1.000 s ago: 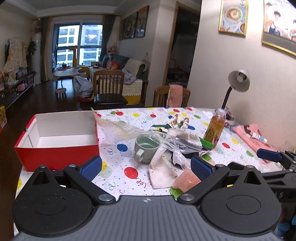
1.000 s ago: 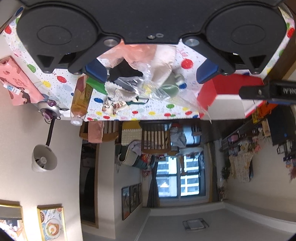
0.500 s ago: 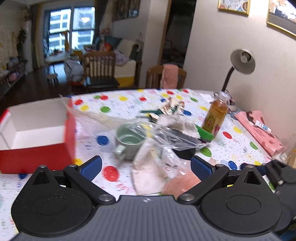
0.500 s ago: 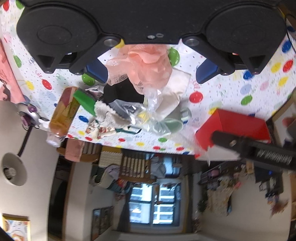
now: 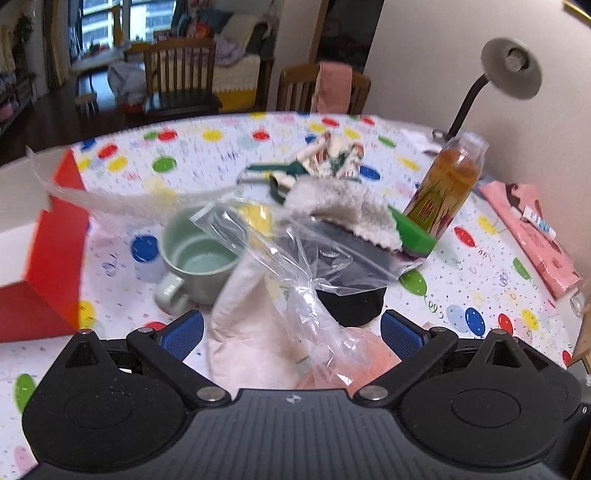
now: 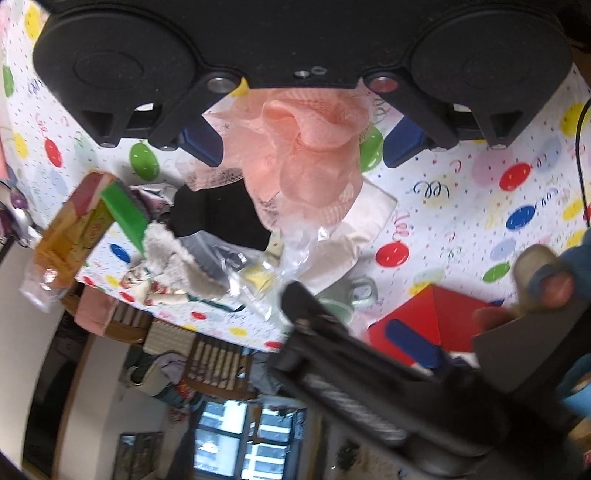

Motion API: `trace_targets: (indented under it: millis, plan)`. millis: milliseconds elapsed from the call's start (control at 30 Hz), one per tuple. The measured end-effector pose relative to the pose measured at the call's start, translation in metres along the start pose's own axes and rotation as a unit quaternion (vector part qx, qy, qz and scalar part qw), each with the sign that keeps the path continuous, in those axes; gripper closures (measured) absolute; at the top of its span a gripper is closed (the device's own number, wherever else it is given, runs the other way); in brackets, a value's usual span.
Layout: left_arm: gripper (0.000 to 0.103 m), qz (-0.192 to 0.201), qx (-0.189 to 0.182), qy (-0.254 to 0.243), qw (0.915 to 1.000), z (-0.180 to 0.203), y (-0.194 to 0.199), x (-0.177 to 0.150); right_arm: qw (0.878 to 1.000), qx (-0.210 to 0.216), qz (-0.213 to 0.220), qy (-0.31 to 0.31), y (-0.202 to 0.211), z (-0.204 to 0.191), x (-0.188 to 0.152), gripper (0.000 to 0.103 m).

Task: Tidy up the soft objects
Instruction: 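Grasp the peach mesh sponge with the right gripper while the left grasps the clear bag, then carry the sponge and the clear bag over the open cardboard box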

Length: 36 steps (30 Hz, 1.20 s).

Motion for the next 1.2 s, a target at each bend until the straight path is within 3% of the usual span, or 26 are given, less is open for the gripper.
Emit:
trace_targets:
  millis: [167,433,867,1033,1200]
  plan:
    - [0.0,-0.038,0.011,0.027,0.9989,-0.006,-0.036,-0.009,1.0,0.01,-0.018,0.01,-0.017,0.003,-0.012,0.01]
    - [0.002,-0.061,0.001,0.06,0.9963,-0.005,-0.062,-0.008,0.999,0.02,-0.03,0.027,-0.032,0.009,-0.026,0.011]
    - [0.043,-0.084,-0.025,0.073,0.9935,0.01,-0.074,-0.009,0.999,0.026,-0.033,0.033,-0.034,0.018,-0.028,0.024]
    - [0.064,-0.093,-0.018,0.077,0.9925,0.004,-0.074,-0.013,0.999,0.03,-0.037,0.024,-0.032,0.016,-0.029,0.032]
    - [0.068,-0.089,-0.016,0.079,0.9928,0.0,-0.071,-0.012,0.999,0.027,-0.033,0.017,-0.024,0.021,-0.027,0.043]
Point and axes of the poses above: each gripper's, at about its wrist camera, not at the fingertips, and y roughly against the way its jaws point, z to its right, x to its top, the point moved 10 cm from there along -y, roughly the way its jaws point, and after that the axes turned 11 degrees about z, right-handed, at the moved point
